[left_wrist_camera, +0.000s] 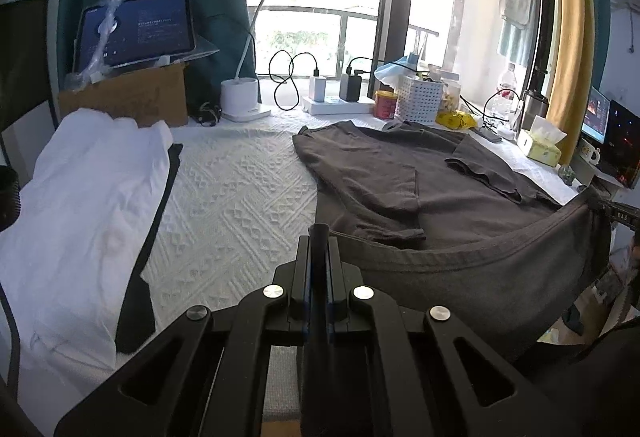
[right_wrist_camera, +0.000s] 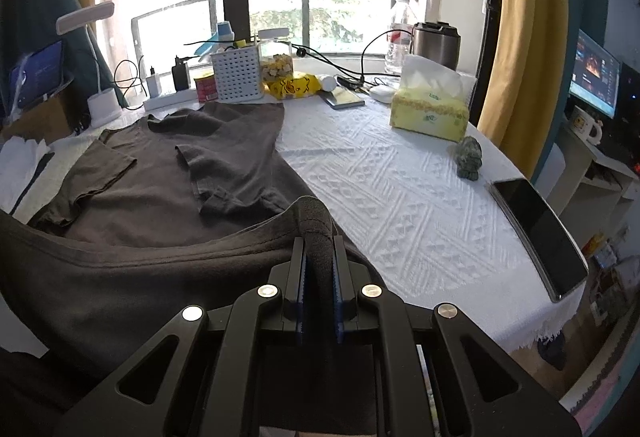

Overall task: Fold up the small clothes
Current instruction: 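Lift the held hem with both tools and carry it over onto the collar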

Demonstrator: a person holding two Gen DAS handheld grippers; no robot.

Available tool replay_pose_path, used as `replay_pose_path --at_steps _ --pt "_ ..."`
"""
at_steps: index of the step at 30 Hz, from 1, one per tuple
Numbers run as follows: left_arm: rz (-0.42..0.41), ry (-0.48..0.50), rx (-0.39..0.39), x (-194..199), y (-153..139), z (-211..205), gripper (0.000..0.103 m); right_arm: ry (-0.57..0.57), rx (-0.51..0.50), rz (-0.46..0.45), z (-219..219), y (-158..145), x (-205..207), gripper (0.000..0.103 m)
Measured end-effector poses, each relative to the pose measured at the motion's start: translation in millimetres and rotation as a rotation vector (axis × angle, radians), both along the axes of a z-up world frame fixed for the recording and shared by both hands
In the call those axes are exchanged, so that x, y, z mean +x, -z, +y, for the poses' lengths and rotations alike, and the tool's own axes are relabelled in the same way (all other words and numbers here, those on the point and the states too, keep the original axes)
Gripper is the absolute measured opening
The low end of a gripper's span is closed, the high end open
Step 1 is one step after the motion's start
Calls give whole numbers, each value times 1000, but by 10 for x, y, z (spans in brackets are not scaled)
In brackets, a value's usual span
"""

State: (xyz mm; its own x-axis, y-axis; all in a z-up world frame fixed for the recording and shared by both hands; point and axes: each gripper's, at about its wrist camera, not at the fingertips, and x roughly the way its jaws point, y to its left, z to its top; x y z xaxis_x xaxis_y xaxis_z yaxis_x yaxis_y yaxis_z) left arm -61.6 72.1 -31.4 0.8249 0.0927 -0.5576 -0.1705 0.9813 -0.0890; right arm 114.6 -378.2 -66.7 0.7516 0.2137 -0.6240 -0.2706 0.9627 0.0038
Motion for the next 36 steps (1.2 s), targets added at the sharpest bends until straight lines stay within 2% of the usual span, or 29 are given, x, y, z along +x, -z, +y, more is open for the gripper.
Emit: replay_pose_path --at_steps 14,20,36 --pt "-42 -33 3 198 -226 91 4 -23 6 -30 114 -214 301 12" --pt "-60 -47 73 305 -344 57 4 -30 18 -43 147 -304 434 12" --pt "-55 -68 94 690 -491 126 4 -51 38 -58 256 -447 913 12"
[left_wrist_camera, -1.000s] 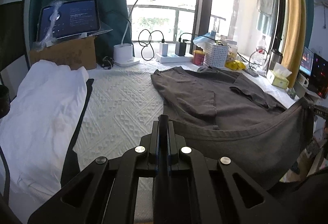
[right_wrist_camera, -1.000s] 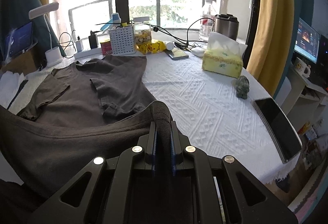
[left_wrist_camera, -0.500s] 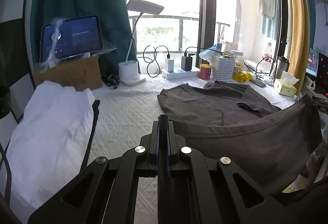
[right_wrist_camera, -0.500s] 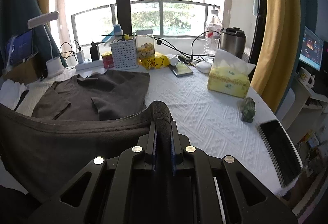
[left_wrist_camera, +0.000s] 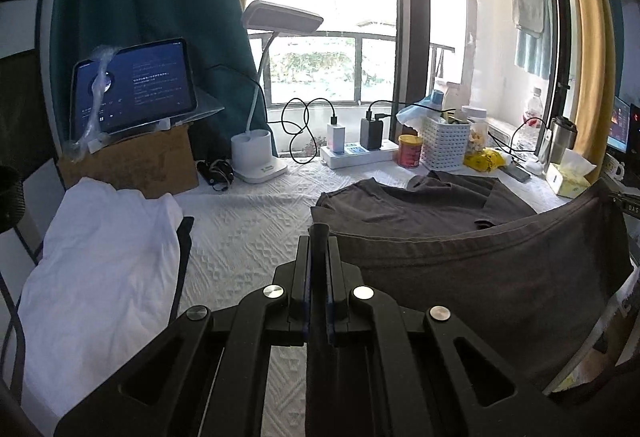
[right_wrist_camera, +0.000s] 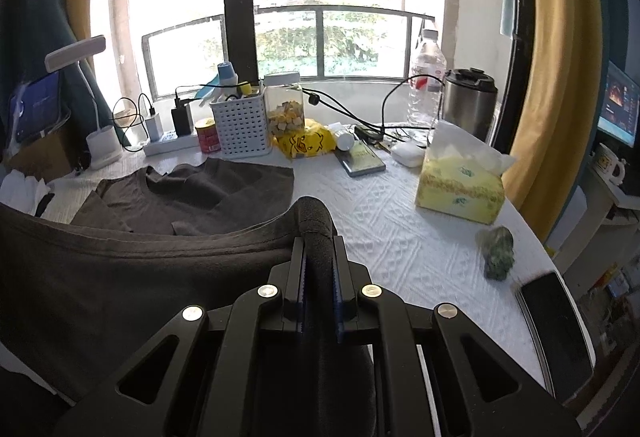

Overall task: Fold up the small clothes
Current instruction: 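Lift the held hem with both tools and carry it over onto the collar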

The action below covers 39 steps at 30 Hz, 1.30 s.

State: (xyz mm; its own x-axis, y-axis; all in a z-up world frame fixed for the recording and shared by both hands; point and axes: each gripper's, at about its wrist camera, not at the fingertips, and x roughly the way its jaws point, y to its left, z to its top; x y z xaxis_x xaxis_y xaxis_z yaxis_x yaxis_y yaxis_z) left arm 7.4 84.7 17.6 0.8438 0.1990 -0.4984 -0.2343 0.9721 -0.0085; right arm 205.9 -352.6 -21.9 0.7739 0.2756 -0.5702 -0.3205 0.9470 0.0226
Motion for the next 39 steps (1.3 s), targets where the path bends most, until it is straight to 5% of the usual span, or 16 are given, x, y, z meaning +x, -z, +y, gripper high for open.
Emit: replay_pose_path --at_steps 39 --pt "3 -52 93 1138 -39 498 4 -69 30 -36 534 -93 1377 12"
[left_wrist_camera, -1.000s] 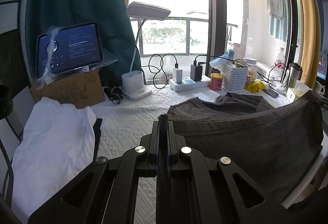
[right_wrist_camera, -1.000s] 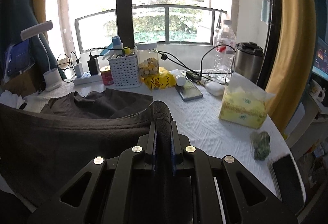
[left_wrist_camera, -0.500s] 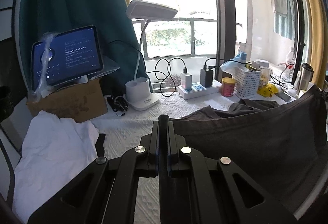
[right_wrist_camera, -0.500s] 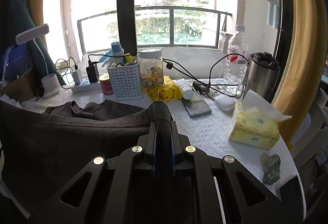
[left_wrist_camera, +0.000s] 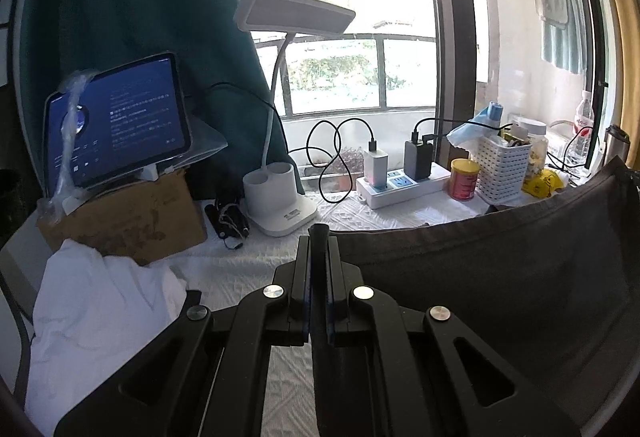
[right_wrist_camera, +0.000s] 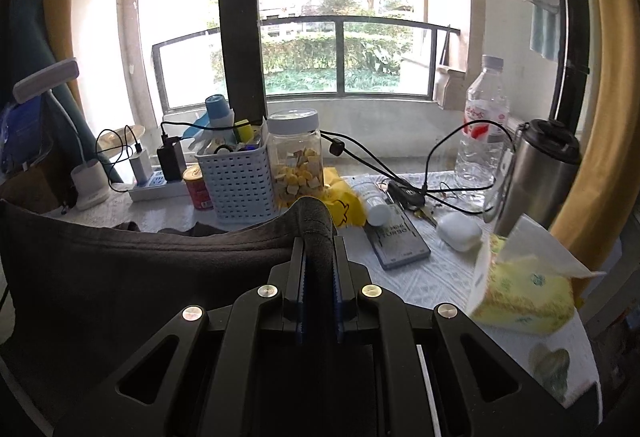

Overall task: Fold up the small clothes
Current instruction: 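Lift the held hem with both tools and carry it over onto the collar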

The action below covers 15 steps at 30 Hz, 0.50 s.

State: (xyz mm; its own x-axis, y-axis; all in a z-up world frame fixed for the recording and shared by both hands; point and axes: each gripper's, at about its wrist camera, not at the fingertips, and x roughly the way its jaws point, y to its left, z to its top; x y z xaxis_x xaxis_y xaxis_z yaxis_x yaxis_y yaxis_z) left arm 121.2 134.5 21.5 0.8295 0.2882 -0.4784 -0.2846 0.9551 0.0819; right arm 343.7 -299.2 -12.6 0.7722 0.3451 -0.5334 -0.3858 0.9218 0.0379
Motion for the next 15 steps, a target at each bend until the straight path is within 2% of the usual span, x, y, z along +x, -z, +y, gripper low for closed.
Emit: replay_pose_path --at_steps 8,15 --pt "10 -8 37 296 43 69 4 -17 17 7 96 66 351 12" --pt "25 -2 48 591 110 151 4 -16 -14 24 211 95 660 12"
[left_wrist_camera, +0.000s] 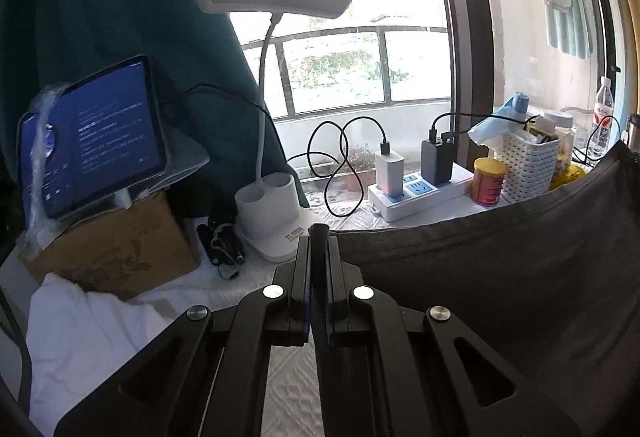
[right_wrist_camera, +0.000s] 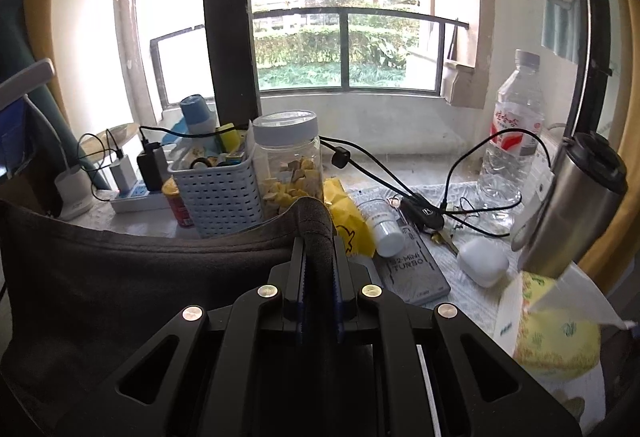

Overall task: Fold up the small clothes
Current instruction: 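Lift the held hem with both tools and carry it over onto the collar, then open both tools to release the hem onto the folded shirt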

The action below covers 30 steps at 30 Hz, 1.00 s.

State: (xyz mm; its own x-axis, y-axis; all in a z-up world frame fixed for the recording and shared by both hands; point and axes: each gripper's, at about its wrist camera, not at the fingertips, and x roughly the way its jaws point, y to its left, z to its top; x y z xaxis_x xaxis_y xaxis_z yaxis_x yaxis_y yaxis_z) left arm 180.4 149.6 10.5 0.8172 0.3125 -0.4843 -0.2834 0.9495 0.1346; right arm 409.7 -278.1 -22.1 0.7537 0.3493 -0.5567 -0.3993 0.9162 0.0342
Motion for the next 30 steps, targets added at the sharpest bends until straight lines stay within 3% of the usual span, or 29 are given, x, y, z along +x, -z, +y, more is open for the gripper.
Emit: replay_pose_path --at_steps 10,18,25,30 --pt "23 7 24 394 104 176 4 8 -12 12 169 145 391 12" --pt "76 8 -19 625 464 289 4 35 -67 75 301 544 631 12" --pt "145 -31 -30 735 728 370 4 172 -58 99 56 643 726 13" --pt "178 -38 -41 807 784 400 6 178 -69 127 -51 693 714 28"
